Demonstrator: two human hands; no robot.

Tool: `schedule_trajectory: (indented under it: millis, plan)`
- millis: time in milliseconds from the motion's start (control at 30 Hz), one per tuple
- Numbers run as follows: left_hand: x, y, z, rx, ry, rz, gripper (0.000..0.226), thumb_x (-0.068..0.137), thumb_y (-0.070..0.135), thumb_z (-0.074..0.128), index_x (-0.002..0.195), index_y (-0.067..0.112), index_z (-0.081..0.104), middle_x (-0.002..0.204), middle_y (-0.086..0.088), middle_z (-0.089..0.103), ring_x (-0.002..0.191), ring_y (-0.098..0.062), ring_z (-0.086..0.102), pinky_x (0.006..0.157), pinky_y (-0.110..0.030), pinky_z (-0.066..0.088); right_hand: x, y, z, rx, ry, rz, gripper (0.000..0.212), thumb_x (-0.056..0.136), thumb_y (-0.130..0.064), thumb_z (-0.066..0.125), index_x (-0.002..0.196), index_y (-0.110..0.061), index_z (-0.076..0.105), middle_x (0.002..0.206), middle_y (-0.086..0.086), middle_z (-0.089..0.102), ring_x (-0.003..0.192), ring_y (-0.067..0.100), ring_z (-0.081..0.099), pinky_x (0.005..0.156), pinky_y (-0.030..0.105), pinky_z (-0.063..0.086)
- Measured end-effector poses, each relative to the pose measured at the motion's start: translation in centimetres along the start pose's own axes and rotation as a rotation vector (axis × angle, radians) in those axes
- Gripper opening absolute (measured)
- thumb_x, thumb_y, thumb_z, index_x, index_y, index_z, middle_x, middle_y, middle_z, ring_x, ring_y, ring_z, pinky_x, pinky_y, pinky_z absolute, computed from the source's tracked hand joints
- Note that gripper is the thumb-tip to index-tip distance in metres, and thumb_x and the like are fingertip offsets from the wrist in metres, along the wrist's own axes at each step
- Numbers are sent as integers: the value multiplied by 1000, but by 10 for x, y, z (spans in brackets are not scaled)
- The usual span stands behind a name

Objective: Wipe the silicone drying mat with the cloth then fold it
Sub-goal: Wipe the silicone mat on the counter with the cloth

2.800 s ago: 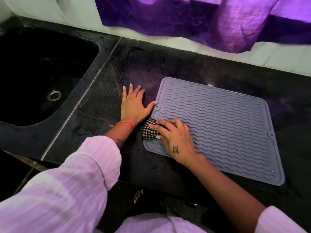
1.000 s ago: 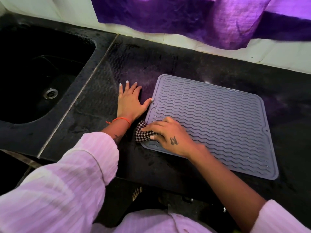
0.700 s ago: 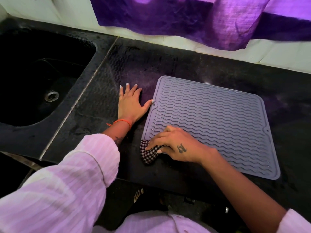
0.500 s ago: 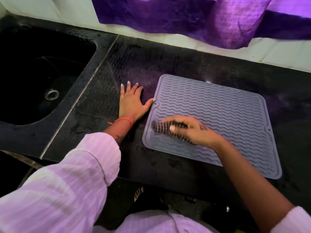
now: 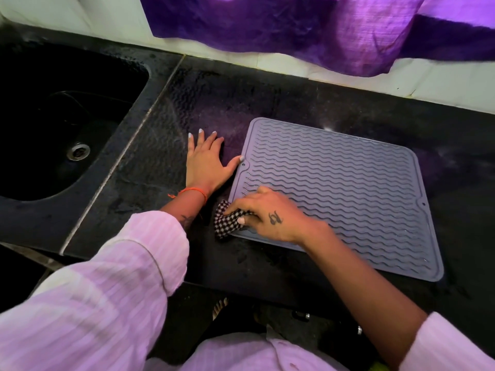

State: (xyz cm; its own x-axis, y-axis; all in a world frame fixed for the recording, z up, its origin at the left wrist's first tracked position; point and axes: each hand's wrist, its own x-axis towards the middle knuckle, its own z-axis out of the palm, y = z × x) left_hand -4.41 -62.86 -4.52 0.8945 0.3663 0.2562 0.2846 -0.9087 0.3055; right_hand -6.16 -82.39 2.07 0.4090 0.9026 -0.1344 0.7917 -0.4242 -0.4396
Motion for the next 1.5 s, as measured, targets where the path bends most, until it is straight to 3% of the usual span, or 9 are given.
schedule_trajectory:
  millis: [167, 267, 433, 533, 667, 767, 933, 1200, 1500]
  plan:
    - [-1, 0, -1, 12, -6, -1, 79, 83, 69, 40, 135, 10, 48, 147, -9, 41, 143, -30, 19, 118, -43, -4, -11, -1, 2, 111, -142, -21, 29, 92, -32, 54, 120, -39, 57, 115, -16, 62, 96, 8, 43, 87, 33, 40]
    - [-2, -1, 0, 10, 2, 0, 76, 85, 67, 44, 135, 10, 49, 146, -9, 41, 143, -30, 19, 118, -43, -4, -25, 13, -11, 547, -234, 35, 25, 93, -21, 56, 114, -32, 62, 111, -17, 63, 104, 2, 56, 92, 27, 45]
    - [-1, 0, -1, 20, -6, -2, 78, 84, 69, 41, 136, 10, 48, 147, -9, 40, 144, -29, 17, 118, -42, -6, -38, 39, -16, 1306, 389, 363, 19, 92, -16, 55, 106, -26, 62, 91, -5, 68, 76, 7, 63, 63, 22, 50]
    - [-1, 1, -1, 23, -6, -3, 81, 82, 70, 37, 135, 10, 48, 147, -9, 40, 144, -29, 18, 118, -42, -5, -28, 38, -10, 899, 462, 413, 24, 91, -19, 57, 114, -28, 58, 98, -6, 65, 84, 11, 62, 67, 24, 51]
    - [-1, 1, -1, 18, -3, -7, 79, 81, 69, 39, 134, 10, 49, 146, -10, 41, 143, -30, 19, 118, -42, -5, -10, 15, 28, 280, 445, 207, 35, 91, -30, 50, 125, -35, 54, 120, -8, 61, 101, 19, 55, 86, 36, 47]
    - [-1, 1, -1, 26, 10, 7, 73, 85, 65, 46, 133, 10, 49, 146, -10, 41, 143, -30, 19, 118, -42, -4, -6, 7, 53, -200, 410, 164, 41, 89, -36, 42, 129, -38, 49, 124, -6, 55, 96, 21, 48, 80, 38, 44]
    - [-2, 2, -3, 55, -1, 23, 75, 85, 66, 41, 133, 9, 50, 146, -11, 42, 143, -32, 20, 118, -44, -4, -15, 13, 35, -150, 343, -6, 40, 89, -28, 57, 128, -37, 53, 122, -5, 57, 94, 22, 47, 79, 36, 43]
    - [-3, 10, -11, 138, -17, 62, 67, 90, 58, 45, 134, 8, 48, 149, -13, 36, 143, -34, 17, 117, -47, -5, -35, 7, 42, -214, 328, 9, 42, 92, -26, 54, 131, -41, 48, 128, -5, 53, 98, 22, 47, 79, 36, 41]
    - [-8, 35, -10, -37, -58, 90, 50, 96, 36, 44, 139, 12, 41, 152, -10, 30, 144, -31, 17, 118, -46, -3, -64, 19, 40, -224, 333, 73, 38, 92, -31, 45, 128, -44, 49, 125, -12, 55, 96, 16, 46, 77, 31, 36]
